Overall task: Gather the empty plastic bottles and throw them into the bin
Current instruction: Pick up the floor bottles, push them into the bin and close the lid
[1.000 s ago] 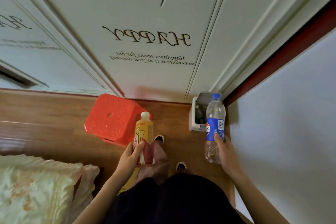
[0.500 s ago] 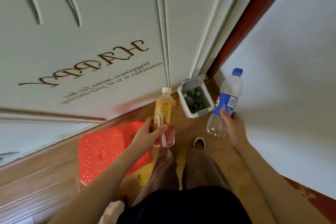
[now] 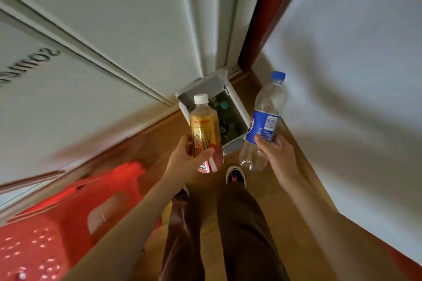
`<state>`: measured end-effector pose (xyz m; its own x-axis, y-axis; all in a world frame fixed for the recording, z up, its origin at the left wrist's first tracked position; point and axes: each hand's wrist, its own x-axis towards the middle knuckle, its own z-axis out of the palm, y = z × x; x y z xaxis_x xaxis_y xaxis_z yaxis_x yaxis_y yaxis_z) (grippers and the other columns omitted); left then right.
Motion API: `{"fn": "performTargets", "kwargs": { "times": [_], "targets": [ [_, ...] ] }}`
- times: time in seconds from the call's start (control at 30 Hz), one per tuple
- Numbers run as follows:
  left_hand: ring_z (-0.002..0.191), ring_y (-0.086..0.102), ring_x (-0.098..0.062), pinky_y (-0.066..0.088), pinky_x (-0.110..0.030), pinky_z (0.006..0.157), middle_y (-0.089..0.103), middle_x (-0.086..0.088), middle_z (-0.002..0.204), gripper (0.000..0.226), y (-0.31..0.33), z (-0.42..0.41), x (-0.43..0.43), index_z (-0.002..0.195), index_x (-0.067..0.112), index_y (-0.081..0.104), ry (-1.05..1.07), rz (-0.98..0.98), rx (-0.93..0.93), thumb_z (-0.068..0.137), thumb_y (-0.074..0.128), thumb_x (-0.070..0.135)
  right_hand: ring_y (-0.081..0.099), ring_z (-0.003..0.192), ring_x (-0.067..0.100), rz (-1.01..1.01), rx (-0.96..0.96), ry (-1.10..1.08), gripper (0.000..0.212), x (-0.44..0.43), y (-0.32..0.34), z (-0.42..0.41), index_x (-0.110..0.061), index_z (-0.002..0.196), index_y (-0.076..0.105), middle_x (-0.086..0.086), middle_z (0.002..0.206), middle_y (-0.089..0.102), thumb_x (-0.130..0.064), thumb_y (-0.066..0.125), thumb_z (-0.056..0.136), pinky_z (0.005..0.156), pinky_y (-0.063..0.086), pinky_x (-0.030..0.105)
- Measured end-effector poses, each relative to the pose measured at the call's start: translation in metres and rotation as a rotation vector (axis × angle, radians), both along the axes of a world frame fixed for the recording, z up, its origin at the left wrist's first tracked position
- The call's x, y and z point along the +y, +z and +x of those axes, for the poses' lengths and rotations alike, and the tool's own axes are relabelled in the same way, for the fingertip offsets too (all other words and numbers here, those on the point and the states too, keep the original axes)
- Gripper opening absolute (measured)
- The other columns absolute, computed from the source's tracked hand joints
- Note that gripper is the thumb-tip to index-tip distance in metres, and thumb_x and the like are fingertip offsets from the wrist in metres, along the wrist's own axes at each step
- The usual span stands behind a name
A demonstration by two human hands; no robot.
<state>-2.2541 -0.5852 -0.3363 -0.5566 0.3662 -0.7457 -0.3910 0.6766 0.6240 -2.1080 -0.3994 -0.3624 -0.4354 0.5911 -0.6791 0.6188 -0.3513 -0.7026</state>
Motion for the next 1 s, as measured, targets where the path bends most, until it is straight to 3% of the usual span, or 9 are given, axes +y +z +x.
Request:
{"fn": "performTargets", "kwargs": {
  "times": [0.2, 0.33, 0.4, 0.6, 0.77, 0.83, 0.93, 1.0],
  "targets": [
    [0.096, 0.057, -0.001, 0.048, -0.015, 0.074, 0.056, 0.016, 0.114, 0.059, -0.105, -0.011, 0.055, 0.135, 0.023, 0.039, 0.043, 0.065, 0.079, 0.085, 0.069, 0.031, 0.071, 0.096, 0.008, -0.016, 0.075, 0.125, 0.056, 0.032, -0.077, 0.005, -0.015, 0.131, 0.052, 0.002, 0.116, 0.069, -0.034, 0.069, 0.082, 0.070, 0.054, 0.012],
    [0.113, 0.059, -0.015, 0.052, -0.030, 0.086, 0.058, 0.001, 0.131, 0.063, -0.152, -0.011, 0.075, 0.137, 0.020, 0.035, 0.039, 0.027, 0.105, 0.085, 0.069, 0.033, 0.069, 0.103, 0.006, -0.026, 0.123, 0.209, 0.052, 0.045, -0.095, 0.003, -0.018, 0.133, 0.052, -0.001, 0.119, 0.069, -0.028, 0.069, 0.085, 0.079, 0.055, 0.019],
    [0.112, 0.059, -0.017, 0.051, -0.026, 0.080, 0.056, -0.002, 0.133, 0.063, -0.168, -0.010, 0.081, 0.136, 0.017, 0.033, 0.026, 0.010, 0.109, 0.086, 0.068, 0.033, 0.068, 0.103, 0.004, -0.022, 0.138, 0.238, 0.050, 0.047, -0.097, 0.002, -0.020, 0.130, 0.054, -0.003, 0.117, 0.069, -0.030, 0.068, 0.083, 0.081, 0.054, 0.016],
    [0.102, 0.055, -0.016, 0.048, -0.029, 0.082, 0.055, -0.010, 0.132, 0.061, -0.193, -0.007, 0.099, 0.132, 0.010, 0.028, -0.059, -0.029, 0.013, 0.089, 0.066, 0.031, 0.070, 0.089, -0.003, 0.045, 0.148, 0.229, 0.032, 0.048, -0.097, -0.002, -0.040, 0.108, 0.055, -0.010, 0.102, 0.072, -0.027, 0.065, 0.081, 0.070, 0.051, 0.008],
    [0.120, 0.055, -0.027, 0.048, -0.034, 0.092, 0.054, -0.010, 0.133, 0.076, -0.201, -0.004, 0.106, 0.140, 0.009, 0.027, -0.103, -0.092, -0.001, 0.084, 0.071, 0.035, 0.070, 0.086, -0.004, 0.064, 0.157, 0.195, 0.027, 0.050, -0.100, -0.001, -0.036, 0.106, 0.059, -0.021, 0.091, 0.075, -0.021, 0.064, 0.085, 0.068, 0.049, 0.006],
    [0.112, 0.059, -0.027, 0.050, -0.033, 0.085, 0.059, -0.010, 0.123, 0.070, -0.199, -0.005, 0.106, 0.135, 0.007, 0.038, -0.150, -0.165, 0.008, 0.082, 0.071, 0.040, 0.070, 0.088, -0.001, 0.052, 0.159, 0.192, 0.026, 0.049, -0.097, -0.001, -0.035, 0.107, 0.060, -0.019, 0.094, 0.075, -0.025, 0.064, 0.083, 0.068, 0.050, 0.007],
    [0.081, 0.062, -0.019, 0.047, -0.023, 0.063, 0.064, -0.006, 0.092, 0.048, -0.188, -0.006, 0.101, 0.106, 0.006, 0.061, -0.316, -0.256, 0.044, 0.085, 0.065, 0.049, 0.071, 0.090, 0.001, 0.046, 0.164, 0.199, 0.025, 0.046, -0.090, -0.004, -0.037, 0.106, 0.060, -0.011, 0.098, 0.075, -0.028, 0.064, 0.083, 0.069, 0.051, 0.008],
    [0.079, 0.063, -0.016, 0.045, -0.020, 0.059, 0.066, -0.003, 0.088, 0.040, -0.176, -0.008, 0.094, 0.102, 0.008, 0.062, -0.363, -0.257, 0.127, 0.089, 0.062, 0.046, 0.070, 0.090, 0.000, 0.044, 0.169, 0.212, 0.026, 0.044, -0.085, -0.006, -0.038, 0.107, 0.058, -0.008, 0.101, 0.074, -0.023, 0.064, 0.086, 0.069, 0.050, 0.007]
  ]
}}
